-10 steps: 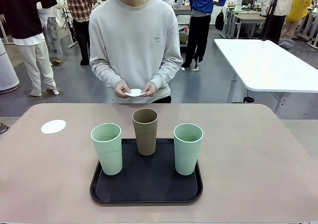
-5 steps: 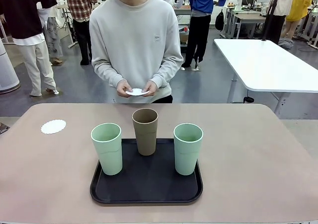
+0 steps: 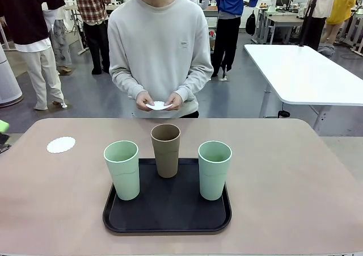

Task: Place coasters on the table and set cups on them.
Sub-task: Pick up one Reusable plastic cup and place it on a coaster set by the human.

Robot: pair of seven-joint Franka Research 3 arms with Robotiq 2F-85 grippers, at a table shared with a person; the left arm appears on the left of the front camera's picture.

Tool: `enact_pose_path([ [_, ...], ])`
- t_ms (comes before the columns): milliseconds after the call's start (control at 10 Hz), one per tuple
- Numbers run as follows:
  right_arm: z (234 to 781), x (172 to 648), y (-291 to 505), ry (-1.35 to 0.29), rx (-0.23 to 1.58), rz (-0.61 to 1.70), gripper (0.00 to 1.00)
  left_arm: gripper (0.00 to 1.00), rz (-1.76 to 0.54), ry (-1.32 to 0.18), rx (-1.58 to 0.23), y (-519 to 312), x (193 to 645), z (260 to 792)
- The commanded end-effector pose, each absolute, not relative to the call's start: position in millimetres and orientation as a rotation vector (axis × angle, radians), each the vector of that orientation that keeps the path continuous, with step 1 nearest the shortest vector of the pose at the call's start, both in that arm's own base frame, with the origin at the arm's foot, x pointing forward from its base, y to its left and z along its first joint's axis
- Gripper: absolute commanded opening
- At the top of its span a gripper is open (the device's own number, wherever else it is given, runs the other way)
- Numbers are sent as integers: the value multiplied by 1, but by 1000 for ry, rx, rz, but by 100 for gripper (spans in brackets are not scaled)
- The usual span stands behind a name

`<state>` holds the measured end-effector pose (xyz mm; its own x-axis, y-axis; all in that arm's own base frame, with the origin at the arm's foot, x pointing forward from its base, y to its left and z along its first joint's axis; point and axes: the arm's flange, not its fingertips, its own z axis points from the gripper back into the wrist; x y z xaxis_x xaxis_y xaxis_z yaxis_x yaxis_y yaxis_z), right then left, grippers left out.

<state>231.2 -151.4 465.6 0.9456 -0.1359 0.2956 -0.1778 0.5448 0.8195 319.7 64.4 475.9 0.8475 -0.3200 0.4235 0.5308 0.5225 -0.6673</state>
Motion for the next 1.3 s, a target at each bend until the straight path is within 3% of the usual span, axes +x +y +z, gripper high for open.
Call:
enact_pose_path([
  [0, 465, 231, -152, -344, 1003, 25, 100, 100, -1007, -358, -642, 25, 324, 486],
  [200, 465, 231, -152, -344, 1003, 25, 100, 100, -1214, -366, -446, -16, 332, 493],
  [500, 465, 231, -152, -344, 1003, 25, 100, 100, -1378, -393, -308, -59, 336, 496],
  [700, 465, 231, -152, -344, 1003, 25, 100, 100, -1419, -379, -251, -72, 338, 490],
  [900, 465, 231, -152, -344, 1003, 25, 100, 100, -1355, -283, -357, -73, 341, 484],
  [1000, 465, 231, -152, -344, 1003, 25, 100, 100, -1420, -366, -280, -77, 339, 495],
  [1200, 465, 231, -152, -344, 1003, 25, 100, 100, -1420, -366, -280, -77, 339, 495],
])
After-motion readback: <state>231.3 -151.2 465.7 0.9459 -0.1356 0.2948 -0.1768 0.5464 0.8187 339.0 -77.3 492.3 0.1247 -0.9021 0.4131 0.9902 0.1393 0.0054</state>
